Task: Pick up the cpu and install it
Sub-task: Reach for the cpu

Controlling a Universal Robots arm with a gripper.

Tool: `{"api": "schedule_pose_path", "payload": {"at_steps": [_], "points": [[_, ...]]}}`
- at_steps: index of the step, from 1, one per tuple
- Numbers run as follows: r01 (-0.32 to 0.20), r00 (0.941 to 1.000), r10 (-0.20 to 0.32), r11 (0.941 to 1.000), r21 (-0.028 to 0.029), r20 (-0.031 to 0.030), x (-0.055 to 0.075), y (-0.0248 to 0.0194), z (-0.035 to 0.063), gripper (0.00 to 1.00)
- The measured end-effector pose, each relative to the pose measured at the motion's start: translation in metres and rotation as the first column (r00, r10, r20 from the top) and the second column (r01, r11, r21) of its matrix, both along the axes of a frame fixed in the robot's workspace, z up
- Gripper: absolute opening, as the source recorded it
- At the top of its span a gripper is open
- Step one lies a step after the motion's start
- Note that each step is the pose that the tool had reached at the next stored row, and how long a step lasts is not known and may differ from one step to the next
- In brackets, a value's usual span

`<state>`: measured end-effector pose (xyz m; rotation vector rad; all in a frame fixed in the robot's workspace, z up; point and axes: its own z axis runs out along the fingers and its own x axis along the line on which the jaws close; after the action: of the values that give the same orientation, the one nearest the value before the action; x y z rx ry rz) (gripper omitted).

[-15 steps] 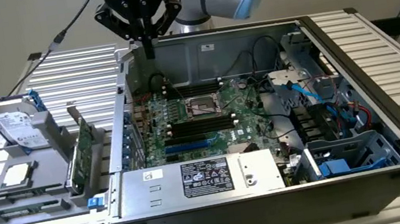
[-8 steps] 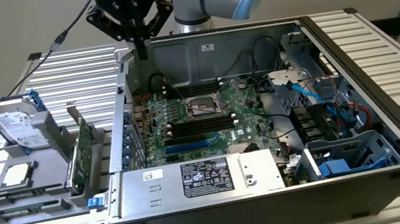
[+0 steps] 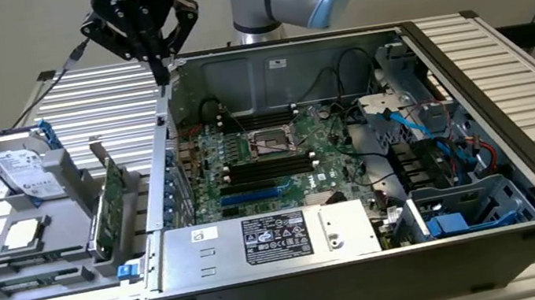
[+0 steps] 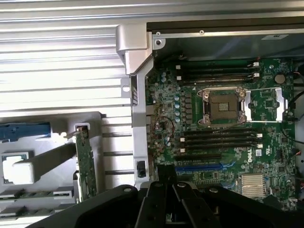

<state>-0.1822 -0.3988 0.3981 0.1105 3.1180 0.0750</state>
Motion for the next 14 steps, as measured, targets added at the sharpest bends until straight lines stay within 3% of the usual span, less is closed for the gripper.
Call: {"api": "schedule_pose_path", "payload": {"at_steps": [5, 14], "points": [[0.0, 1.0, 0.0, 1.0, 0.0, 0.0004, -0.023, 0.0, -0.0002, 0.11], [0.0, 1.0, 0.0, 1.0, -0.0001, 0.0064, -0.064, -0.0001, -0.0005, 0.11]]}}
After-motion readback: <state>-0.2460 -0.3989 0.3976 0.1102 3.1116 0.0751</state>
